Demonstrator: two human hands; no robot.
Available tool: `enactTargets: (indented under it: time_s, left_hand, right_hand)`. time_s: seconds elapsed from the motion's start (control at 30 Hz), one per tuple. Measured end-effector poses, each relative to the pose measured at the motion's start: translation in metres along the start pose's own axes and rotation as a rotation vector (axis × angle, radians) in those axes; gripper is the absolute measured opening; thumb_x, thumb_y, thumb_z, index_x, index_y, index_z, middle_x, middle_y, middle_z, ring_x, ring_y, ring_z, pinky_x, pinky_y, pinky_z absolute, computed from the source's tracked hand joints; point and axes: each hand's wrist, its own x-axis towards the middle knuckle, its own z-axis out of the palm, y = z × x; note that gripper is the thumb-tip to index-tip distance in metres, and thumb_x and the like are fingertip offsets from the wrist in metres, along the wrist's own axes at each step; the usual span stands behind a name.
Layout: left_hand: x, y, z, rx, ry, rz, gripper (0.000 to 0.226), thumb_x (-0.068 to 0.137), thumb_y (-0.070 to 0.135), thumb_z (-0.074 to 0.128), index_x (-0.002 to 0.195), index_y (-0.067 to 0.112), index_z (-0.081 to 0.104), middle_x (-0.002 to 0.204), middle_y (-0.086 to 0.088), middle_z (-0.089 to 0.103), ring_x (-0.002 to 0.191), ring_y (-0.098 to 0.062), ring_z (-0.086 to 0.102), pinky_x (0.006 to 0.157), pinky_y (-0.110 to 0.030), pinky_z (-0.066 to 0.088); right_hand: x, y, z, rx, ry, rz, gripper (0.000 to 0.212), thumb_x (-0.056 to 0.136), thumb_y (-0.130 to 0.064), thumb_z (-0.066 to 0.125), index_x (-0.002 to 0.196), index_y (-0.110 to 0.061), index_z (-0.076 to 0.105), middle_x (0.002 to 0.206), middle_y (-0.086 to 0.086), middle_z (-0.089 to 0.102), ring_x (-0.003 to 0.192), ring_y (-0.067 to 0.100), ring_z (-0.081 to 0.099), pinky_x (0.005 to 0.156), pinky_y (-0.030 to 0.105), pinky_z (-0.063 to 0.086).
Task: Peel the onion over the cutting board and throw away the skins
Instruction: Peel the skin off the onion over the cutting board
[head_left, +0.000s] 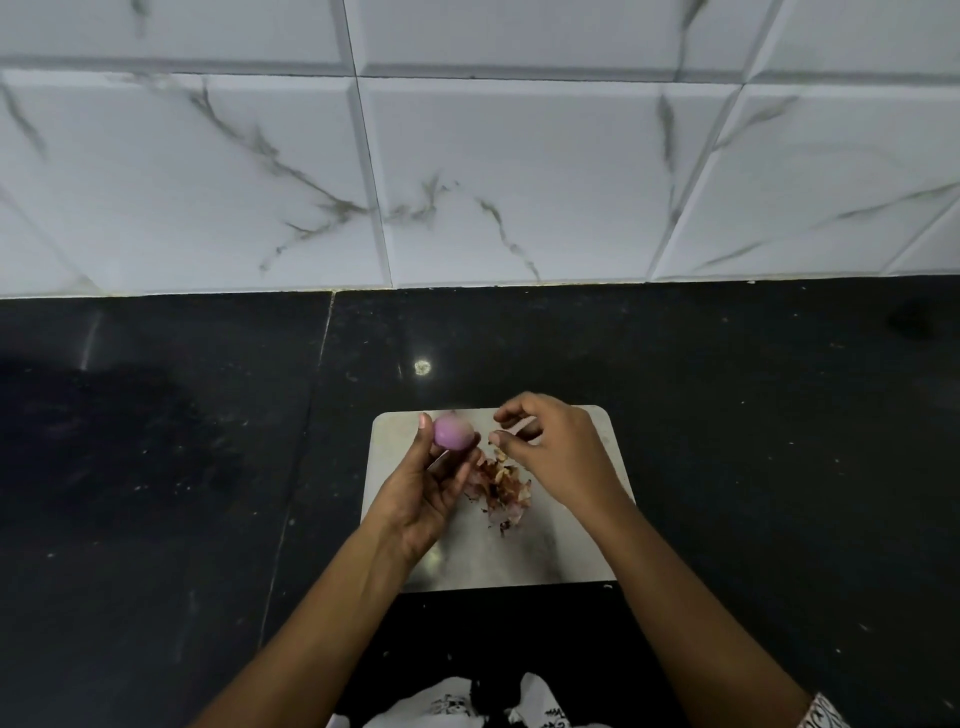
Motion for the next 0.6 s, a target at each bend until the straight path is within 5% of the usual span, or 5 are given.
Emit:
enactTargets:
  time_s: [0.37,0.6]
  left_hand:
    - [-0.004,0.001,0.0,0.068,-0.031,0.111,0.025,0.09,0.027,0.056,0.093,0.007,0.07,0.092,-0.011,0.073,0.086,-0.017,0.07,0.065,-0.019,0.057]
    - [-0.002,-0.006,-0.002,0.06,-0.061,0.199,0.017,0.087,0.019,0.056,0.093,0.006,0.066,0.077,-0.004,0.073,0.073,-0.01,0.07,0.067,-0.019,0.057]
  right_hand:
    - [0.004,-0.024,0.008,-0.096,0.005,-0.037,0.014,0.084,-0.025,0.065,0.093,-0.018,0.073,0.085,-0.003,0.073,0.071,0.005,0.063,0.066,0.02,0.051]
    - [0.005,-0.034,0.006,-0.205,-0.041,-0.005,0.016,0.084,-0.026,0.064,0.093,-0.014,0.072,0.085,0.001,0.072,0.072,0.008,0.062,0.064,0.017,0.046]
